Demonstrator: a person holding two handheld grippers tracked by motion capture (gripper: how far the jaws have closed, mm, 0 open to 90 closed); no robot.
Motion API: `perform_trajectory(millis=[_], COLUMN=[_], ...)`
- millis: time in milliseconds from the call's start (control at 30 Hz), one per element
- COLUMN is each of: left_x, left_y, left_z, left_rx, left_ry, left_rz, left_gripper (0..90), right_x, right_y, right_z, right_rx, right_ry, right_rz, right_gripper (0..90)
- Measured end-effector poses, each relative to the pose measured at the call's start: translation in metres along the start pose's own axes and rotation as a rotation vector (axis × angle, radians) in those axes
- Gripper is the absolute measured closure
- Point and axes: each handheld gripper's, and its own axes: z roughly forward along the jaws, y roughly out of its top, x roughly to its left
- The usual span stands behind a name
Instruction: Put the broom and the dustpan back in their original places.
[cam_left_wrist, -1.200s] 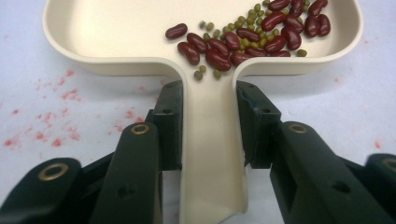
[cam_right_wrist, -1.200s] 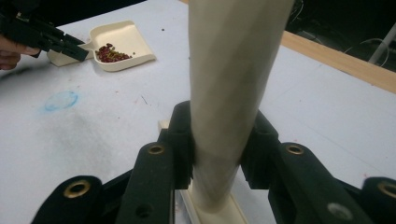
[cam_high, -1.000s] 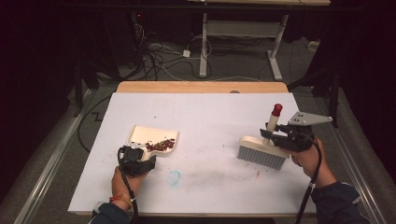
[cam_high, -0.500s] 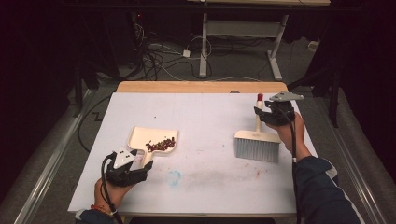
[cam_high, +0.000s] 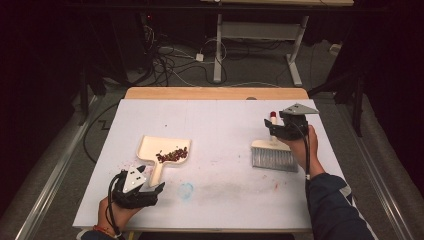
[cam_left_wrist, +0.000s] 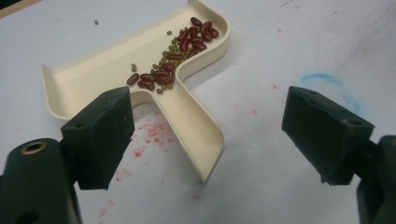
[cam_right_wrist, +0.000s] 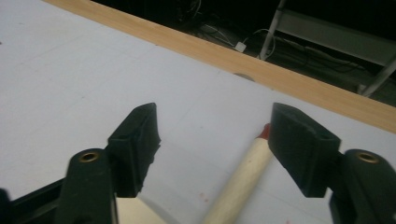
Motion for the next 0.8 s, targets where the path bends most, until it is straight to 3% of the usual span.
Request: perform_trajectory(millis=[133,200,333,433,800], left_x=[0.001,0.001,0.0,-0.001,-0.006], left_y=[0.002,0.004,0.007,0.008,0.008], left_z=[0.002,0.004,0.007,0.008,0.009], left_rx=[-0.007,-0.016,-0.018,-0.017,-0.019], left_ry=[-0.014,-0.015,-0.02,-0.024,-0.032], left_rz=[-0.01,-0.008,0.014,0.021,0.052], left_gripper=[16.8,16.8,16.8,16.8,16.8], right_x=[0.003,0.006,0.016,0.02,0.021], right_y=[0.001,0.003,0.0,-0.001,-0.007], right_z=[-0.011,-0.018,-0.034,-0.046,-0.075], right_rx=[-0.019,-0.031,-0.088,-0.124,-0.177], right_ry=[0.022,0.027,0.014,0.042,0.052], right_rz=[0.022,0.009,-0.063,-0.073,-0.085], right_gripper=[22.0,20.5,21.9,22.1,19.7])
